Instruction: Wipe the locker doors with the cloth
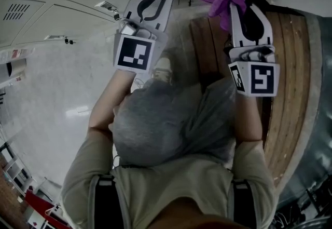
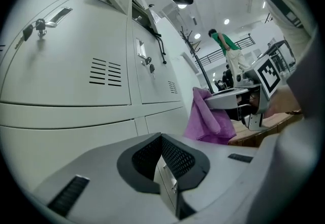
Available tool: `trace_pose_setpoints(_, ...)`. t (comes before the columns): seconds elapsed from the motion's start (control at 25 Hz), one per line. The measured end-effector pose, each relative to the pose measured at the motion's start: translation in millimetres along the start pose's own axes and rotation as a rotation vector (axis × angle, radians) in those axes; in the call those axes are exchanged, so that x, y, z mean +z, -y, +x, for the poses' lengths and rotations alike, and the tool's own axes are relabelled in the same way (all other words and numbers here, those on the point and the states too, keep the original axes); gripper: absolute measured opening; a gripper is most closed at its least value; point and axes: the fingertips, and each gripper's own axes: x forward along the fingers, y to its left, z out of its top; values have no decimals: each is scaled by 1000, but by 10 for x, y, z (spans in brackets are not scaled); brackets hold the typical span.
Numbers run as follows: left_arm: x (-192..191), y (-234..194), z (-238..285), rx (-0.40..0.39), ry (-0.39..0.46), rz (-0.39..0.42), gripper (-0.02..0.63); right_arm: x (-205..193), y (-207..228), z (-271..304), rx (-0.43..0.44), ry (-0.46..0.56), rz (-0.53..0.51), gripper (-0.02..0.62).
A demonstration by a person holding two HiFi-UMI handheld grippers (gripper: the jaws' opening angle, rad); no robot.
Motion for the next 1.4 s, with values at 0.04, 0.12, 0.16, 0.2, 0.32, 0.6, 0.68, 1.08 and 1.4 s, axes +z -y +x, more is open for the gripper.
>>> trace_pose_setpoints(0.04, 30, -27, 25, 4, 6, -2, 3, 28, 2, 54, 11, 0, -13, 51)
trace_pose_setpoints(0.12, 60, -64, 78, 8, 9, -5, 3, 74, 0, 162, 31, 2, -31, 51)
trace_pose_setpoints(0.16, 58, -74, 103, 9, 8, -9, 3, 89, -9, 215, 41, 3, -36, 51)
trace_pose_setpoints(0.2, 44, -80, 126, 9, 5, -15, 3, 98, -23, 267, 51, 4, -37, 51)
trace_pose_setpoints(0.32, 3, -73, 185, 3, 2, -24, 3, 83, -68, 415, 74, 1, -38, 51)
trace_pose_setpoints(0.6, -128, -136, 279, 15, -12, -23, 3, -100, -118, 722, 96, -32, -39, 51)
trace_pose_setpoints(0.68, -183, -168, 313, 18, -9, -16, 3, -168, -137, 807, 105, -44, -40, 51)
trace_pose_setpoints(1.08, -452, -99, 487, 0, -37, -16, 3, -382, -248, 1163, 126, -71, -65, 51)
trace_pose_setpoints(1.4, -487, -70, 526, -13, -43, -21, 3, -380, -213, 1202, 106, -63, -82, 55)
